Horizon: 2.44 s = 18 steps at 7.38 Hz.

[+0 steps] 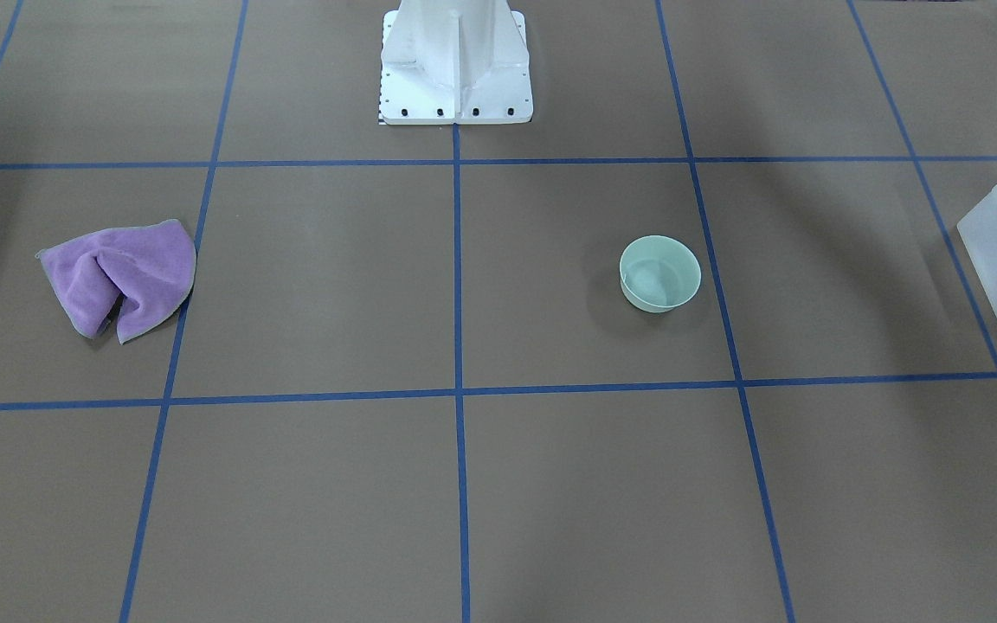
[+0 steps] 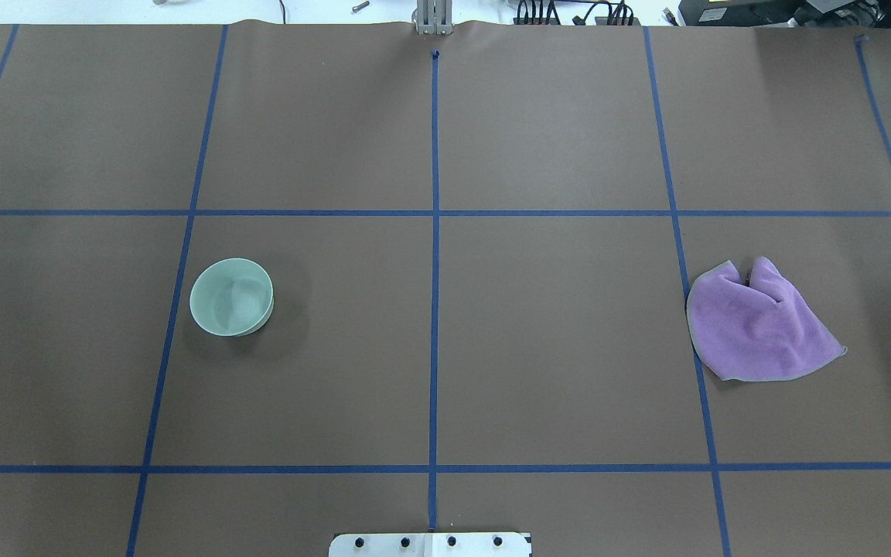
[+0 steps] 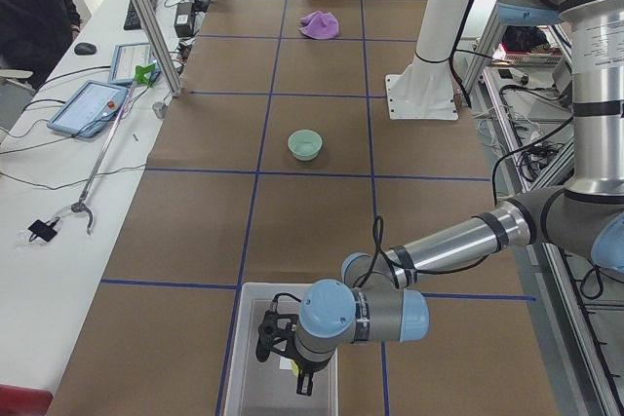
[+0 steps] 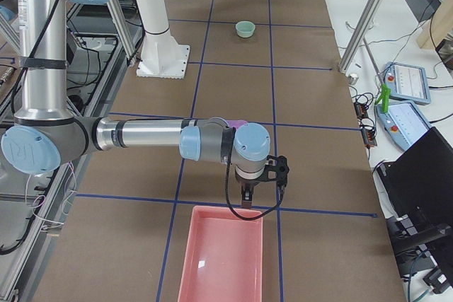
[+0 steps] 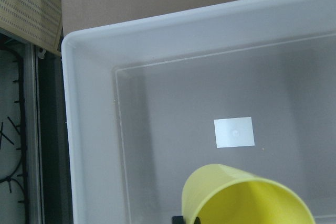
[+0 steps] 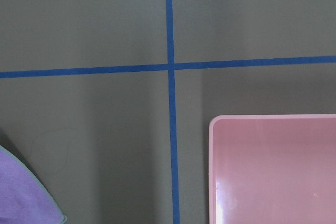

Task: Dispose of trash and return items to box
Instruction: 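Lift the yellow cup and carry it over the clear bin, then release the yellow cup into the clear bin with the left gripper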

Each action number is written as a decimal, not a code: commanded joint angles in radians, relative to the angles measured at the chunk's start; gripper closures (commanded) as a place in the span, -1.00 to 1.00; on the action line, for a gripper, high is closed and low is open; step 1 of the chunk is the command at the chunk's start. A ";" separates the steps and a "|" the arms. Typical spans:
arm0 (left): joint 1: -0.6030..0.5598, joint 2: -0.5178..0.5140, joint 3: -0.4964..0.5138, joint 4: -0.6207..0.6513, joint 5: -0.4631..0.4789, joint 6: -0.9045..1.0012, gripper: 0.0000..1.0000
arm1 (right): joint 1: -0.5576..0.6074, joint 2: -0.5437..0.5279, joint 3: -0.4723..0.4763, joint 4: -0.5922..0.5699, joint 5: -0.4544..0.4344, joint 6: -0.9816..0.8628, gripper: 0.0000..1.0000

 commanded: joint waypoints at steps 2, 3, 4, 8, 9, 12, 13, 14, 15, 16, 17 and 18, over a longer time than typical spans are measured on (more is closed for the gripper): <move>-0.022 -0.097 0.216 -0.035 -0.142 0.082 1.00 | -0.003 0.000 0.001 0.000 -0.002 0.000 -1.00; -0.022 -0.094 0.225 -0.035 -0.140 0.083 1.00 | -0.005 0.000 -0.001 0.000 -0.002 0.001 -1.00; -0.021 -0.096 0.231 -0.035 -0.139 0.082 1.00 | -0.005 0.000 0.001 0.000 0.000 0.001 -1.00; -0.020 -0.091 0.234 -0.036 -0.139 0.082 0.04 | -0.005 0.000 0.001 0.000 0.000 0.001 -1.00; -0.020 -0.091 0.233 -0.038 -0.137 0.082 -0.23 | -0.005 0.000 -0.001 0.000 0.000 0.001 -1.00; -0.022 -0.132 0.202 -0.027 -0.145 0.082 -0.95 | -0.009 0.000 -0.001 0.000 0.000 0.001 -1.00; -0.025 -0.154 0.155 0.000 -0.155 0.065 -0.95 | -0.009 0.000 -0.001 0.000 0.000 0.001 -1.00; -0.027 -0.210 0.076 0.119 -0.178 0.004 -0.95 | -0.012 0.000 -0.002 -0.001 -0.002 0.001 -1.00; -0.024 -0.275 -0.056 0.301 -0.168 -0.065 -0.95 | -0.015 0.000 -0.006 -0.001 -0.002 0.001 -1.00; -0.008 -0.284 -0.253 0.450 -0.122 -0.196 -0.95 | -0.019 0.000 -0.007 -0.001 -0.002 0.001 -1.00; 0.122 -0.211 -0.478 0.502 -0.100 -0.418 -0.95 | -0.025 0.000 -0.007 -0.001 -0.003 0.001 -1.00; 0.262 -0.129 -0.646 0.493 -0.042 -0.632 -0.95 | -0.032 0.003 -0.009 -0.001 -0.005 0.001 -1.00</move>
